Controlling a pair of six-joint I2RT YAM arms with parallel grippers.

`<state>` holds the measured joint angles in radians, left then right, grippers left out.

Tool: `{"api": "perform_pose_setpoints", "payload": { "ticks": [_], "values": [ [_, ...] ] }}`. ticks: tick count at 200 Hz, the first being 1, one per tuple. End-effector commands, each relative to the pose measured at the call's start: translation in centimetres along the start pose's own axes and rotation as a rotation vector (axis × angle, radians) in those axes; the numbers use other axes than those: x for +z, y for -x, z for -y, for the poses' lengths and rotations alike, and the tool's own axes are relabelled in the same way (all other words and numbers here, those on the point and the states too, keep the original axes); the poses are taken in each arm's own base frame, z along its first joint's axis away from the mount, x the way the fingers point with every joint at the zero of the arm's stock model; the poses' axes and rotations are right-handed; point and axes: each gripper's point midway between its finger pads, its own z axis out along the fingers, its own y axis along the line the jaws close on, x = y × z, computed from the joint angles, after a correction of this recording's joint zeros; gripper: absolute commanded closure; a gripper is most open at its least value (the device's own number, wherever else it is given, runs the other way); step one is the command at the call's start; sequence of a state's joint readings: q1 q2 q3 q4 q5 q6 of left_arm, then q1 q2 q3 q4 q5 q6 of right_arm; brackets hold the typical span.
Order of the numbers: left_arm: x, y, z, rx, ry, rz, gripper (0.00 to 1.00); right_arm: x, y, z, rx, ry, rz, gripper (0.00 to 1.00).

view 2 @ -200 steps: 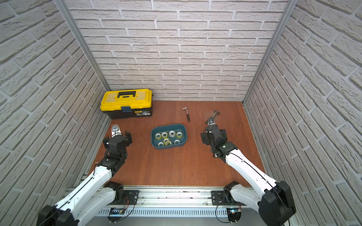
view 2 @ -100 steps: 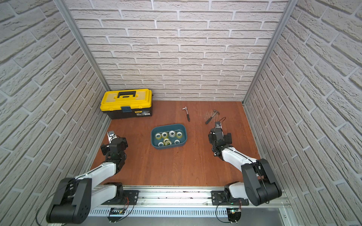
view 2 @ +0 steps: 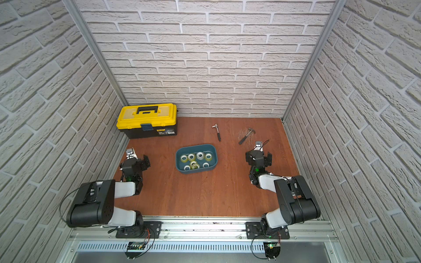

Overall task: Put the transparent tape into the storage box
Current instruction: Reset both arms

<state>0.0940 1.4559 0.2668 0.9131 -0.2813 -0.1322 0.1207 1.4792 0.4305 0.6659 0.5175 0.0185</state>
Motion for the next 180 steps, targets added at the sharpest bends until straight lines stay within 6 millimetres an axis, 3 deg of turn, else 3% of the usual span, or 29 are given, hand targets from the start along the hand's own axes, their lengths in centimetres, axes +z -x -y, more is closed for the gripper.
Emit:
{"api": "perform_pose_setpoints", "payload": {
  "ticks": [1,16,45,180],
  "values": [
    [0.5,1.7,4.2,0.109,-0.153,0.092,0.02,-0.3,2.2,-0.2,0.043,0.046,0.102,0.01],
    [1.0,1.6,5.5,0.176,-0.16,0.051,0.02,-0.3,2.0,-0.8,0.046,0.102,0.111,0.01],
    [1.7,1.5,5.1,0.137,-0.181,0.015,0.02,0.2,1.4,-2.0,0.029,0.181,0.117,0.01],
    [2.0,1.5,5.0,0.123,-0.206,0.006,0.02,0.3,1.1,-1.9,0.038,0.2,0.099,0.01]
  ]
}}
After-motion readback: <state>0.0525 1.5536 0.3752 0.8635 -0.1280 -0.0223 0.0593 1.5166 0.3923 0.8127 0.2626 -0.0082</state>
